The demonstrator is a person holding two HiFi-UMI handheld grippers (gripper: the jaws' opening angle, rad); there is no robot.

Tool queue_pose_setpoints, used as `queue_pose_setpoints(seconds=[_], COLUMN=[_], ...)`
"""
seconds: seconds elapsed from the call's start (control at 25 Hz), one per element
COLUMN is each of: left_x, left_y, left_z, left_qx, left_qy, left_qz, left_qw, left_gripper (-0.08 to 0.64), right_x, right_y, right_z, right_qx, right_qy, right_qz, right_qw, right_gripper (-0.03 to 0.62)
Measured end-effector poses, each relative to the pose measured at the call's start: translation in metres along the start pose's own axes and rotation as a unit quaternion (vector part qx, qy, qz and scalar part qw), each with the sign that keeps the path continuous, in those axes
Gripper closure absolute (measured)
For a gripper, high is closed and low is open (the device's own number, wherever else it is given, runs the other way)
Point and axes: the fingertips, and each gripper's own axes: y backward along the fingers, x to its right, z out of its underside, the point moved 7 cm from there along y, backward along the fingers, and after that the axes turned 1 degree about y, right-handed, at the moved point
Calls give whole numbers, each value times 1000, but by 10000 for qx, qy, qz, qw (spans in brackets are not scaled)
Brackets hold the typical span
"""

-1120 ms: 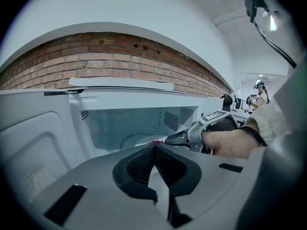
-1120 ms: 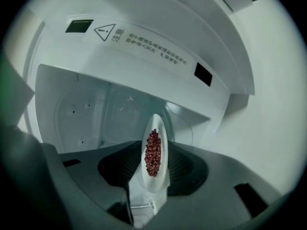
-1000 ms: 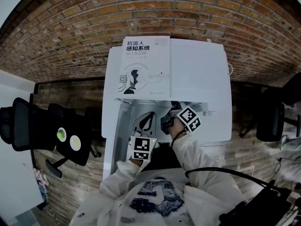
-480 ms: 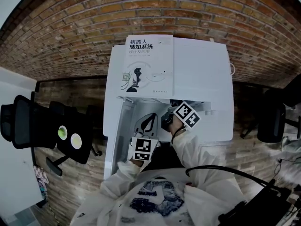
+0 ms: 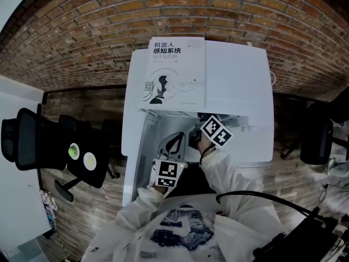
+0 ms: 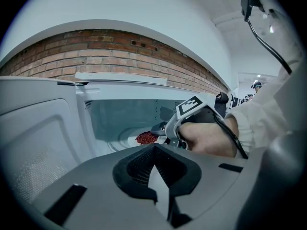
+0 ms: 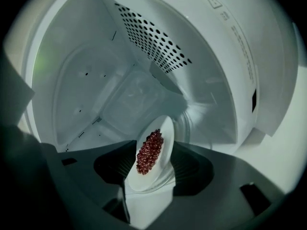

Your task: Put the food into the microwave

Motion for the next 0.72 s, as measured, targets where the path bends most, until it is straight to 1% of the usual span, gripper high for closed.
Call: queue_pose_setpoints(seconds=[0.16,0.28,0.4,0.48,0.52,0.6,0.72], left_x=[0,3,5,6,5,5,5], left_y=[3,6,8,10,11,12,13], left_z=[3,6,9,12,14,17,19], left_qx=[-21,-41,-72,-93,-103,-122,-152], left_qy=[5,10,6,11,18,36,53], left_qz=[36,96,159,183,189,205,235], left_qw=[10000,9999,9998,9998,9998,9997,9996], left_gripper=[554,554,554,554,554,554,554], right_x=[2,4,3,4,7,13,16], right_y=[4,4,4,5,6,8,10], right_z=[0,3,6,8,10,13,15], right_qx=[186,209,228,234,235,237,235], right_qy=[342,719,1210,1458,1512,1459,1341], right_qz=[299,409,558,709,776,839,794], right_qw=[9988,9964,9908,9865,9852,9855,9875], right_gripper=[359,357,357,357,357,350,347])
